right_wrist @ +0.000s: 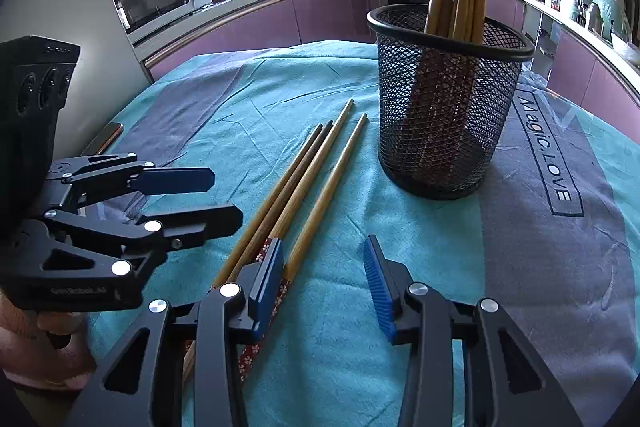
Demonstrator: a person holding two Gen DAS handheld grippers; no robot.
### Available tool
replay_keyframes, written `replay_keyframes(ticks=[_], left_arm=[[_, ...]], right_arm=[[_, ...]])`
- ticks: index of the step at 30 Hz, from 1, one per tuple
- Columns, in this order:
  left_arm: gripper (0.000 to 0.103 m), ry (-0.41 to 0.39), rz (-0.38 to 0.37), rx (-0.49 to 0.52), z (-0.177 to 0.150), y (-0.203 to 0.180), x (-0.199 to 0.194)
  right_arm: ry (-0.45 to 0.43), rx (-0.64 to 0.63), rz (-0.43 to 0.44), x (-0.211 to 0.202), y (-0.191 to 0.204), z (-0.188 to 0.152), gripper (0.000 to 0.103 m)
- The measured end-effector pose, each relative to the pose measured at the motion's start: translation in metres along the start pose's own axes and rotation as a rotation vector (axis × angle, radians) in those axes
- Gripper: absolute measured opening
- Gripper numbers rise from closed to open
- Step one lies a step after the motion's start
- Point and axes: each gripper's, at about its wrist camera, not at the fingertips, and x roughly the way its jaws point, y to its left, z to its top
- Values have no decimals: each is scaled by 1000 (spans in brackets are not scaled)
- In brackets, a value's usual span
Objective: Organize utensils
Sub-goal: 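Move both open tools back over the remaining chopsticks, then grasp a chopstick with the right tool while the left tool grasps another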
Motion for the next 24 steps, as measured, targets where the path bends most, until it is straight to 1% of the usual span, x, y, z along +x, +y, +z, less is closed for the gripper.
replay_keyframes(ticks=[3, 6, 13, 15, 17, 24], left_arm=[[50, 12, -2, 7, 0, -1, 5], [49, 27, 15, 10, 1, -2, 11], [49, 29, 25, 19, 3, -5, 15], [47, 30, 31, 22, 3, -4, 15], [42, 30, 36, 22, 2, -4, 15], [33, 32, 53, 31, 3, -1, 16]], right_arm=[[0, 0, 1, 0, -1, 0, 40], [0, 2, 3, 0, -1, 0, 40], [1, -2, 4, -1, -1, 0, 40], [2, -3, 3, -1, 0, 0, 40], [2, -3, 3, 0, -1, 0, 39], [5, -12, -9, 2, 1, 3, 39]])
